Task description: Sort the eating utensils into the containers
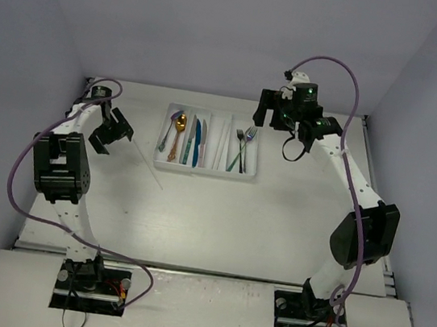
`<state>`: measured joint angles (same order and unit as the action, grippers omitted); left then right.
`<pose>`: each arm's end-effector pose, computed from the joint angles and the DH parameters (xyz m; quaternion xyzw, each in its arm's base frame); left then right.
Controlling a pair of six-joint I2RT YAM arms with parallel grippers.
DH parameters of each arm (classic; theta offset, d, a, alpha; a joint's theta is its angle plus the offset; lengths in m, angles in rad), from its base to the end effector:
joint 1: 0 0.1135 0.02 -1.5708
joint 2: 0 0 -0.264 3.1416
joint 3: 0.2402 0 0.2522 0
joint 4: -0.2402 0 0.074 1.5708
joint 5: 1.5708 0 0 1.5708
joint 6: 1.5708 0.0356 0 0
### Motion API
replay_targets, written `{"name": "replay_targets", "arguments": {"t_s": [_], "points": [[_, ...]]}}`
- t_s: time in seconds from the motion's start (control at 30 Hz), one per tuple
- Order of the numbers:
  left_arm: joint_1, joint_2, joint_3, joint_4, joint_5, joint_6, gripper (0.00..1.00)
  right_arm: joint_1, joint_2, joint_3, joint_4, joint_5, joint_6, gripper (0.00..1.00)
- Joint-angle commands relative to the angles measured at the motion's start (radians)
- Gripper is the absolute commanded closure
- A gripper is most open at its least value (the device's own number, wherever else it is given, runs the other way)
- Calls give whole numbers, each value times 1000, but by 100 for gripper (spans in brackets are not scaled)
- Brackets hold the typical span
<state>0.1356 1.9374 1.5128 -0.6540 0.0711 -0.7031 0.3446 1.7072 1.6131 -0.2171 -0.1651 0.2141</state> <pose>0.4108 0.0535 0.2172 -0.3867 0.8888 -0.1013 0.2241 0.3832 0.1438 0.3784 -0.1010 0.8005 0.2259 0.5459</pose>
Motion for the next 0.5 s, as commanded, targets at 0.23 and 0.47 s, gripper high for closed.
{"name": "replay_targets", "arguments": {"t_s": [0.23,0.47], "points": [[7,134,103,-30,-106,-39,31,-70,-92,-74,21,26,-30,9],[8,139,79,-44,-102,14,50,-83,-80,-69,21,6,-36,10]]}}
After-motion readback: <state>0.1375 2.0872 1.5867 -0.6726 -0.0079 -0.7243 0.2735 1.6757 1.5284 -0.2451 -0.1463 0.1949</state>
